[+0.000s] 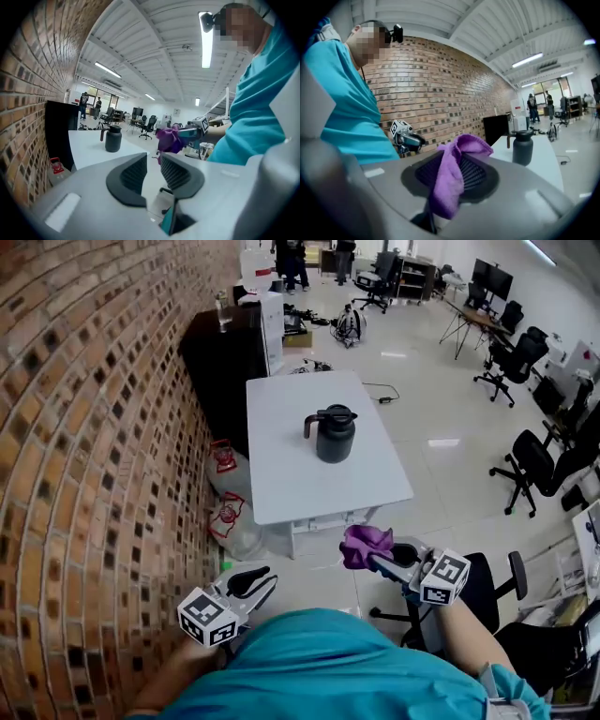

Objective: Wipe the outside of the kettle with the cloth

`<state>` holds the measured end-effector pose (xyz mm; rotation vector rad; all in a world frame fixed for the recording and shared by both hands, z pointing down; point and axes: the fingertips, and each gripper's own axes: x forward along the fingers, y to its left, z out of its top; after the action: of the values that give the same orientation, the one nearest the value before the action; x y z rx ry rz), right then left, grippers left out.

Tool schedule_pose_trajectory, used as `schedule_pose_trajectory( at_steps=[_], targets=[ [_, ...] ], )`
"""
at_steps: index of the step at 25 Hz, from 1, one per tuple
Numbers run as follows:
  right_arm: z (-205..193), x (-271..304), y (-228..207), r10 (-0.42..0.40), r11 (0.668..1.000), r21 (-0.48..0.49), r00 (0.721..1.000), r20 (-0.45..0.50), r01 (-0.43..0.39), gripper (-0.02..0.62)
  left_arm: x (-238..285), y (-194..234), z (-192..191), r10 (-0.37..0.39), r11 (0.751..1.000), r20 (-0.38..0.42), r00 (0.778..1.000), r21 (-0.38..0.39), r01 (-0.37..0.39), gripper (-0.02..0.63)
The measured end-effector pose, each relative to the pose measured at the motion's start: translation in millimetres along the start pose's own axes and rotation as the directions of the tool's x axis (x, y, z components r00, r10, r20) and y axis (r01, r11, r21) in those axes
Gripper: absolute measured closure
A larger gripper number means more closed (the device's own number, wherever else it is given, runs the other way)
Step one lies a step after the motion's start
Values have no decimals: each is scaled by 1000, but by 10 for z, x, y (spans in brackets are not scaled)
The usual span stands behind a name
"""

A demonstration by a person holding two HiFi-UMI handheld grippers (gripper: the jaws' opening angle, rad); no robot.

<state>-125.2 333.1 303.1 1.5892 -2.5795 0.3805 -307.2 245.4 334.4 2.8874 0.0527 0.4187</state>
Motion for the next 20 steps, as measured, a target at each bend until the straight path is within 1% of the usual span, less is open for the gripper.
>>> schedule_pose_trajectory(
  at_steps=[4, 10, 14, 15, 17, 20],
  targets=[
    [-23, -352, 276, 16, 998, -53, 999, 34, -14, 502, -41, -418, -98, 34, 999, 27, 999, -16, -33, 540],
    [-133, -1112, 394, 44, 999, -17, 994, 96, -43, 502, 259, -1124, -164, 92, 992, 66, 994, -91, -85, 591],
    [-263, -1463, 415, 66, 998, 7, 992, 105, -67, 502, 421, -1477, -138, 132, 984, 100, 986, -131, -118, 592],
    [-295, -1518, 423, 67, 998, 11, 992, 103, -68, 502, 439, -1555, -118, 135, 984, 105, 985, -127, -121, 592],
    [-348, -1588, 457, 62, 998, 14, 992, 107, -63, 502, 445, -1673, -87, 135, 988, 102, 986, -95, -125, 592],
    [-397, -1622, 495, 39, 999, 17, 990, 134, -41, 503, 409, -1713, -96, 128, 991, 95, 987, -57, -122, 592]
  ],
)
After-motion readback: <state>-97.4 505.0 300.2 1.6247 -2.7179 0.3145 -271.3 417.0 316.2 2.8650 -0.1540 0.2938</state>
